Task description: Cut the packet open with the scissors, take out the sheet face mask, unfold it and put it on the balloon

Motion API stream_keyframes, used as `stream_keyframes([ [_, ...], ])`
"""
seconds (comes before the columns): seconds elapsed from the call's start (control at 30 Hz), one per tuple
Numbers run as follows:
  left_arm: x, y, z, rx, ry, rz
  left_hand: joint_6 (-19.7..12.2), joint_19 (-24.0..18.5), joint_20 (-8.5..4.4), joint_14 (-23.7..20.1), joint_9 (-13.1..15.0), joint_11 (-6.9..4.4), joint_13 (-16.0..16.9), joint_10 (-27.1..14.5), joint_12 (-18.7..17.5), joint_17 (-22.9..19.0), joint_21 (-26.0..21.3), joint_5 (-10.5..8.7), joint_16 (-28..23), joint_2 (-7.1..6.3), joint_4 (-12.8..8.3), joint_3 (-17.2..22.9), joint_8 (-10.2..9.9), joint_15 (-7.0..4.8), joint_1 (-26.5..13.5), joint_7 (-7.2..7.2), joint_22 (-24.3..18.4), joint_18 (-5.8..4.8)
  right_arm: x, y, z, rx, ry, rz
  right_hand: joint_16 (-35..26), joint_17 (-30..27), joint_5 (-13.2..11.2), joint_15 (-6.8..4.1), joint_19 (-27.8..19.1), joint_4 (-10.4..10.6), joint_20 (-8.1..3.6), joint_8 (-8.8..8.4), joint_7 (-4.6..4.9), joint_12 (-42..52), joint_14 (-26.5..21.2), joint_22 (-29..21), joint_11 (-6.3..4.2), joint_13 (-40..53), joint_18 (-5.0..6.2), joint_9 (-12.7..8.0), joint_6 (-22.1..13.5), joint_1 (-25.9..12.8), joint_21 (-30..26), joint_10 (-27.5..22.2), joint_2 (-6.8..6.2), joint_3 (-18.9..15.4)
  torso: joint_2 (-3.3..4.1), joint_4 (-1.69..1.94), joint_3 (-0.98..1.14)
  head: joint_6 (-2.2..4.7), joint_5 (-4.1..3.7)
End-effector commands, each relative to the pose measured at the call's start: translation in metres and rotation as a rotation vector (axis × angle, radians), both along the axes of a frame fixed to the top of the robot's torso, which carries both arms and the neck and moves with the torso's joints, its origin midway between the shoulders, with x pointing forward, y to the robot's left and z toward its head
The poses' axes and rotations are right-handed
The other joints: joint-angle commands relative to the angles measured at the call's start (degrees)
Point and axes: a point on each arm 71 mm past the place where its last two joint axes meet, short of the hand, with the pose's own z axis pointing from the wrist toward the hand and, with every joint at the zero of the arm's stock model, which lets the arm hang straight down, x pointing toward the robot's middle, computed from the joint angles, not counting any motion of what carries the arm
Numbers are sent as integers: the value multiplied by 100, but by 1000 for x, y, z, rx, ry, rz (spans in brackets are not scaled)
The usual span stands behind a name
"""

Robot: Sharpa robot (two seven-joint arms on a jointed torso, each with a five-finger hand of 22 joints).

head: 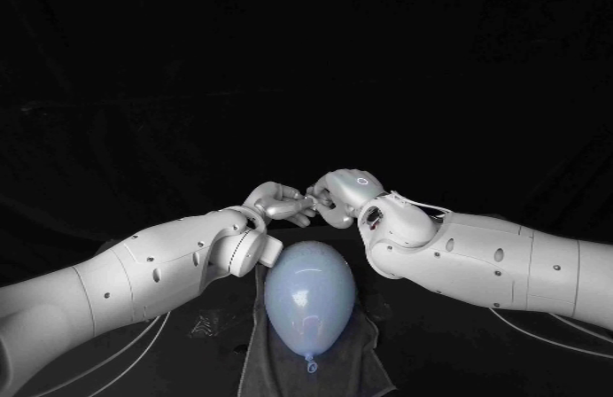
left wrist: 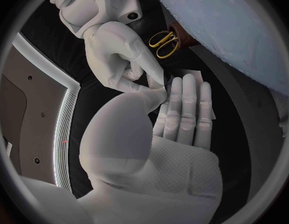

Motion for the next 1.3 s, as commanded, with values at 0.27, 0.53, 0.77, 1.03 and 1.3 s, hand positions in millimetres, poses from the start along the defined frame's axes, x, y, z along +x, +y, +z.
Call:
stream_keyframes([
  [0.27,-1,-6,6,-11,-42,-45,18,-55,11,-30,274,-19,-8,28,-39,-2,48,19,-22,97,-20,74,15,2,-15,-9,18,99,-1,4,-8,-44,78,60,24,1509,-12,-102,-19,-73,-45,124,-183,24,599,891,-133,1050,-18,16,274,236,-40,236,198,5,-3,-5,8,-22,-1],
  [0.53,-3,-8,7,-6,-51,-63,17,-72,15,-40,281,-19,-8,24,-46,-2,52,19,-24,113,-16,74,20,5,-19,-14,22,95,-1,4,-10,-45,106,87,24,1509,-11,-178,-28,-87,-116,182,-257,43,599,893,-212,1062,-15,28,402,333,-62,244,466,50,-4,1,6,-44,-8],
  [0.77,-3,-8,7,-3,-54,-66,17,-78,17,-43,284,-20,-7,24,-47,-2,53,19,-24,117,-16,74,22,5,-19,-16,24,94,-1,2,-6,2,69,94,24,1509,-11,-183,16,-84,-143,307,-246,107,599,935,-191,1102,-35,78,631,315,9,278,565,-34,-3,-2,6,-41,-9],
  [1.03,-4,-9,7,-4,-53,-71,18,-82,18,-45,286,-21,-7,24,-48,-2,54,19,-24,119,-17,74,23,5,-19,-16,25,94,-1,-1,1,72,0,84,24,1509,-11,-225,73,-151,-164,658,-346,193,599,984,-261,1154,-53,238,1164,353,93,331,569,-213,-1,-2,7,-45,-13],
  [1.3,-4,-9,7,-3,-50,-72,18,-89,19,-48,290,-22,-7,25,-49,-1,56,19,-24,118,-21,73,26,4,-18,-15,27,93,-2,-5,5,126,-46,71,24,1509,-10,-316,83,-185,-245,922,-466,216,599,997,-370,1168,-54,393,1325,387,96,350,596,-249,-3,1,5,-47,-22],
])
